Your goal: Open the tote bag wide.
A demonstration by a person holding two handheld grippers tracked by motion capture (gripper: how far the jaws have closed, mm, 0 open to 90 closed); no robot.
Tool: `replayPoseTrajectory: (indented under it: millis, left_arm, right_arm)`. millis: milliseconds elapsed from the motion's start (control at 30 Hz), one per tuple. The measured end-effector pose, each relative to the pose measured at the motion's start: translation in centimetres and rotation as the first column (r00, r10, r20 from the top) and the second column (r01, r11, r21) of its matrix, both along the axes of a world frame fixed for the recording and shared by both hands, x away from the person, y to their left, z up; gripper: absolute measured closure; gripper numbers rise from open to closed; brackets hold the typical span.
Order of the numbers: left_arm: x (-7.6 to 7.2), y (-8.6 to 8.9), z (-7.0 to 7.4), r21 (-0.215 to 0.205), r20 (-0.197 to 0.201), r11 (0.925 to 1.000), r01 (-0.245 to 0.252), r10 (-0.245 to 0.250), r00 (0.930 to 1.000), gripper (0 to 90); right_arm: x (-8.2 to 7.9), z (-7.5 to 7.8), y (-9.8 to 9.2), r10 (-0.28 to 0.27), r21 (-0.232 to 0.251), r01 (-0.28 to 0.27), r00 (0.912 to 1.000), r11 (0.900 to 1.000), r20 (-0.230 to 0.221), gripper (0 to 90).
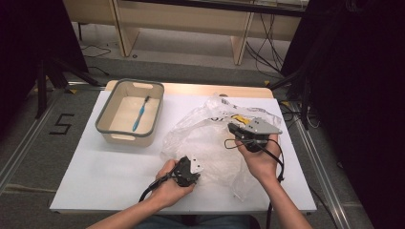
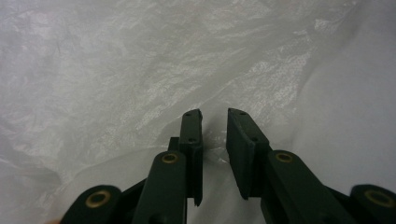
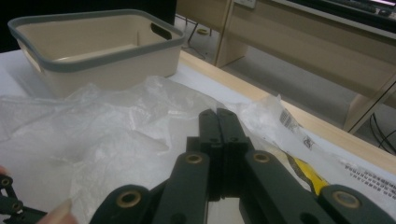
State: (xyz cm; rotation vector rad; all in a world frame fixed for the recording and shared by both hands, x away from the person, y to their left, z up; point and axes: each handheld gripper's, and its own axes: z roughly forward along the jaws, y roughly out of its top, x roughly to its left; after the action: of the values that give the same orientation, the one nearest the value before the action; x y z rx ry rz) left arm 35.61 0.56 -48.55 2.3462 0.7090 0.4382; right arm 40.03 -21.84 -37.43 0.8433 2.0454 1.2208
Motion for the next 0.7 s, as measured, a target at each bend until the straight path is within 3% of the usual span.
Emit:
replayPoseTrajectory:
  millis: [200, 700]
  left_arm:
    - [-0.1, -0.1, 0.0, 0.010, 0.013, 0.9999, 0.006, -0.006, 0.9999, 75.2]
    - [-0.2, -0.1, 0.0, 0.012, 0.020, 0.9999, 0.007, -0.007, 0.9998, 74.7]
  right_arm:
    - [0.5, 0.7, 0.2, -0.014, 0.030, 0.014, 0.9998, 0.999, 0.012, 90.0]
    - [1.1, 0.9, 0.6, -0.019, 0.045, 0.018, 0.9998, 0.999, 0.011, 90.0]
